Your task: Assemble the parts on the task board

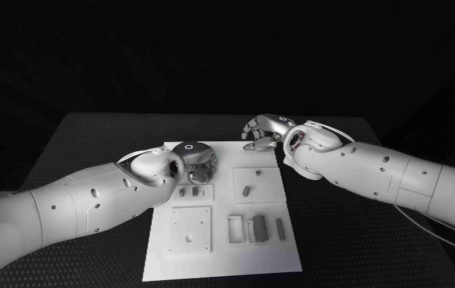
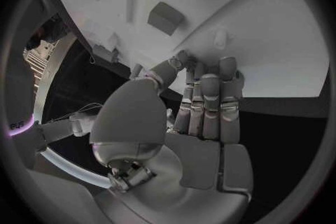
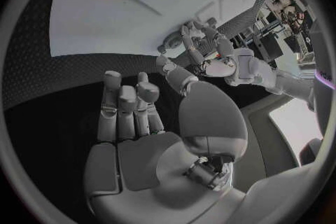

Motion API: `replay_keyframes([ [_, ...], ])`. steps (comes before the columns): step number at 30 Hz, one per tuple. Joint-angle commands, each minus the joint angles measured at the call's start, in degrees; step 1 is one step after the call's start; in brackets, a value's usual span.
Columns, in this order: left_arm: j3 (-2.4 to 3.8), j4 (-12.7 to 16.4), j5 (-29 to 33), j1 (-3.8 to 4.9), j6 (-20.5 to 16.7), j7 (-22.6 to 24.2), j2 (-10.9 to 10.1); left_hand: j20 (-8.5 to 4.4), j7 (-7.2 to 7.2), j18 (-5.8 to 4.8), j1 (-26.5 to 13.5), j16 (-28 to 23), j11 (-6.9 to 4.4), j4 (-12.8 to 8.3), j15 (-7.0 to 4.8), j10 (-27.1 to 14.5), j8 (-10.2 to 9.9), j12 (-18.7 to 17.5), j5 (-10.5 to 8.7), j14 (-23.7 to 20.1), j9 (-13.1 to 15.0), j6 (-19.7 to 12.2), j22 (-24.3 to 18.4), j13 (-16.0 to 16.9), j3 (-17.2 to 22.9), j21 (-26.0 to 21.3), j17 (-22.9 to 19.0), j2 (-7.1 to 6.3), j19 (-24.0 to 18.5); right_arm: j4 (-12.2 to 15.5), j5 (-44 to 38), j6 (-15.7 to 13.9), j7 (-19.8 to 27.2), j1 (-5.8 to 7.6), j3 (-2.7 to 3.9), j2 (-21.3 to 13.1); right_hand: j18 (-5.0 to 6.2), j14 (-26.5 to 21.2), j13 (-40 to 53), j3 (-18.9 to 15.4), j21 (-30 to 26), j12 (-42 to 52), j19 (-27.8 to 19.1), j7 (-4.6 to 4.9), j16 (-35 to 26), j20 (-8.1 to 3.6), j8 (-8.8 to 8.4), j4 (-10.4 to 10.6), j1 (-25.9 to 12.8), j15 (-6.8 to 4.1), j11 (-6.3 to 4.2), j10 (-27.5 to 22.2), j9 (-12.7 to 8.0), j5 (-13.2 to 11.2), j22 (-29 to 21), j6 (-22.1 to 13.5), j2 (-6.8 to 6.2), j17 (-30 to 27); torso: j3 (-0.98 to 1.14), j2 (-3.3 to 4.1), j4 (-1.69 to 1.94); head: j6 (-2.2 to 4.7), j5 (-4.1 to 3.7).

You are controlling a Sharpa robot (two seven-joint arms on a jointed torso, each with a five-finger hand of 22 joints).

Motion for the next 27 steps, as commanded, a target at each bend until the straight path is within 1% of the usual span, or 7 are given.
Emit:
replay_keyframes([
  [1,-0.03,-0.1,0.1,-0.11,1.0,0.1,0.2,0.05,0.05,4.34,-0.7,0.4,0.0,-0.1,0.08,0.5,0.4,0.1,0.26,0.5,-0.1,0.5,0.4,0.0,-0.4,0.2,0.0,-0.05,0.5,0.1,-0.1,0.2,0.4,-0.02,0.02,0.0,0.79,0.0,0.0,-0.1,-0.3,-0.1,0.3,0.46,-0.3,0.21,-0.36,0.2,-0.3,-0.19,0.09,-0.3,-0.1,0.1,0.7,0.0,0.02,0.0,0.0,0.0,-0.01,0.02,0.0],
  [9,-0.03,-0.2,0.1,-0.11,1.5,-0.1,0.4,0.02,0.01,4.44,-1.2,0.5,-0.02,0.0,0.06,0.5,0.5,-0.1,0.28,0.8,-0.2,0.6,0.5,0.0,-0.5,0.2,-0.1,0.45,0.8,0.1,-0.1,0.2,0.4,-0.02,0.02,0.0,0.79,0.0,0.0,-0.1,-0.3,-0.1,0.3,0.45,-0.3,0.21,-0.36,0.2,-0.3,-0.19,0.09,-0.3,0.0,0.1,0.7,0.0,0.02,0.0,0.0,0.0,-0.04,0.08,0.0],
  [15,-0.03,-0.4,0.1,-0.12,1.9,-0.2,0.5,-0.04,-0.17,4.52,-1.4,0.5,-0.14,0.0,-0.05,0.9,0.7,-0.1,0.31,1.1,-0.3,1.0,0.7,0.1,-0.3,0.3,-0.3,1.13,1.0,0.1,-0.1,0.2,0.4,-0.02,0.02,0.0,0.79,0.1,0.0,-0.1,-0.3,0.0,0.3,0.45,-0.3,0.21,-0.36,0.2,-0.3,-0.19,0.09,-0.2,0.0,0.1,0.7,0.0,0.02,0.0,0.01,0.02,-0.02,0.01,-0.02],
  [19,-0.02,-0.5,0.1,-0.38,1.6,-0.3,0.6,-0.15,-0.39,4.55,-2.0,0.7,-0.32,0.2,-0.24,1.5,1.0,-0.1,0.05,1.5,-0.3,1.5,0.8,0.2,-0.2,0.3,-0.4,2.11,1.4,0.1,-0.1,0.2,0.4,-0.02,0.02,0.1,0.79,0.1,0.0,-0.1,-0.3,0.0,0.4,0.45,-0.3,0.2,-0.36,0.2,-0.3,-0.19,0.09,-0.2,0.0,0.1,0.7,0.0,0.03,0.0,0.01,0.01,-0.02,0.0,-0.02],
  [27,-0.02,-0.5,0.1,-0.47,1.6,-0.4,0.6,-0.41,-0.77,4.6,-1.5,0.9,-0.67,-0.2,-0.57,2.4,1.4,0.0,-0.11,1.9,-0.3,2.3,1.0,0.3,0.5,0.5,-0.5,2.76,1.8,0.0,-0.1,0.2,0.4,-0.02,0.02,0.1,0.79,0.1,0.0,-0.1,-0.3,0.0,0.4,0.45,-0.3,0.2,-0.35,0.2,-0.3,-0.2,0.09,-0.2,0.0,0.1,0.7,0.0,0.03,0.0,0.01,0.01,-0.05,-0.06,0.01],
])
